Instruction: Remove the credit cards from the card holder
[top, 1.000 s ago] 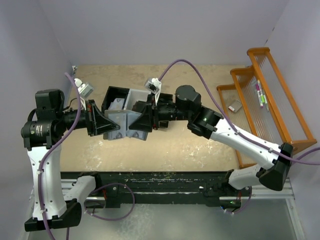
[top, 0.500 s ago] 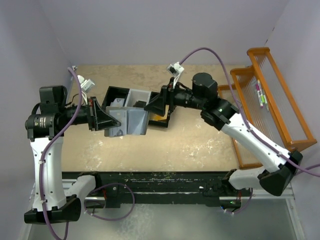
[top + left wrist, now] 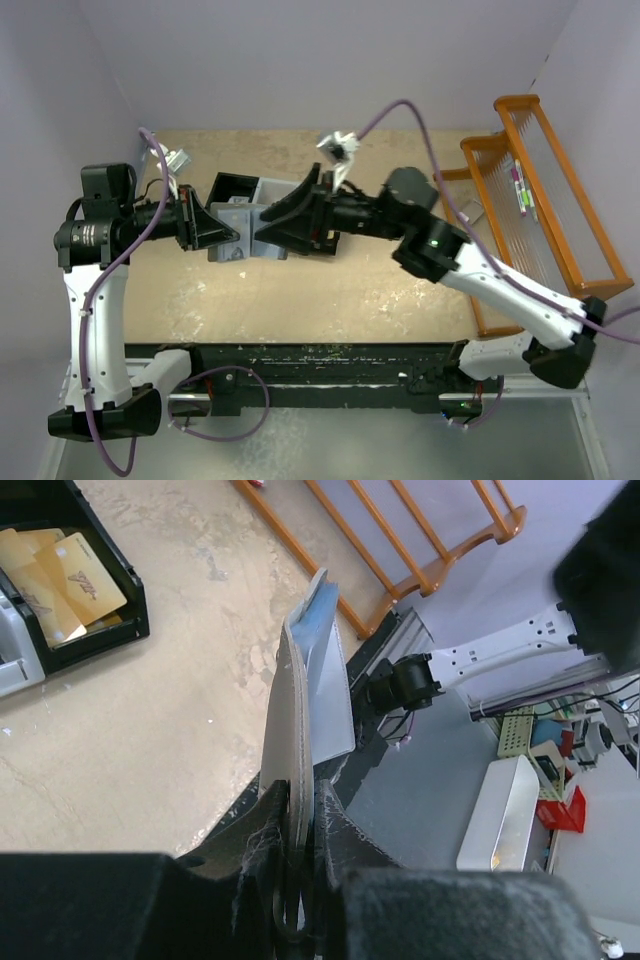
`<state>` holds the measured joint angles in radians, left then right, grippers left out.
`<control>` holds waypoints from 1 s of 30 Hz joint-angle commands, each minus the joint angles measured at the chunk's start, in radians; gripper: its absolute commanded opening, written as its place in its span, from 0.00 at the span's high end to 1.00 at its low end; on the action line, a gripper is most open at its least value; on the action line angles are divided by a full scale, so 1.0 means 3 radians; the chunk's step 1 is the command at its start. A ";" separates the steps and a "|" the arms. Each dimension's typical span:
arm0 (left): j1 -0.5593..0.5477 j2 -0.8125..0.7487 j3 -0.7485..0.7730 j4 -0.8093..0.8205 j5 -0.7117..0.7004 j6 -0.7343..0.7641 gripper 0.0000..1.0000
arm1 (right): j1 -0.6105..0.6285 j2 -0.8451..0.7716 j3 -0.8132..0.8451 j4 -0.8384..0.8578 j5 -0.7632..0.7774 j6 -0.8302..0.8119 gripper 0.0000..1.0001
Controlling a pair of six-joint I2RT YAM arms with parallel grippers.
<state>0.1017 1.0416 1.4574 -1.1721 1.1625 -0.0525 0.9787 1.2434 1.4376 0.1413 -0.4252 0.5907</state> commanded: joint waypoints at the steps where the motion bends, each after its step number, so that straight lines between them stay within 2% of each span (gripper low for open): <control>1: -0.0007 -0.0026 0.0148 0.0123 0.0130 -0.0010 1.00 | 0.0046 0.0355 -0.0184 0.0572 -0.0274 0.0456 0.46; 8: -0.0006 0.0009 0.0191 0.0142 0.0528 -0.0040 1.00 | 0.0039 0.0395 -0.0533 0.0843 -0.0501 0.0736 0.48; 19: -0.0006 0.0018 0.0243 0.0210 0.0884 -0.0194 1.00 | -0.0183 0.0318 -0.0861 0.1029 -0.0517 0.0841 0.51; 30: -0.0007 -0.0043 0.0178 0.0295 0.1023 -0.0315 1.00 | -0.0271 0.0609 -0.0561 0.1413 -0.0631 0.1034 0.55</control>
<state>0.1020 1.0550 1.4868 -1.1145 1.3647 -0.1131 0.9028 1.4048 1.2148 0.4633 -0.6197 0.8780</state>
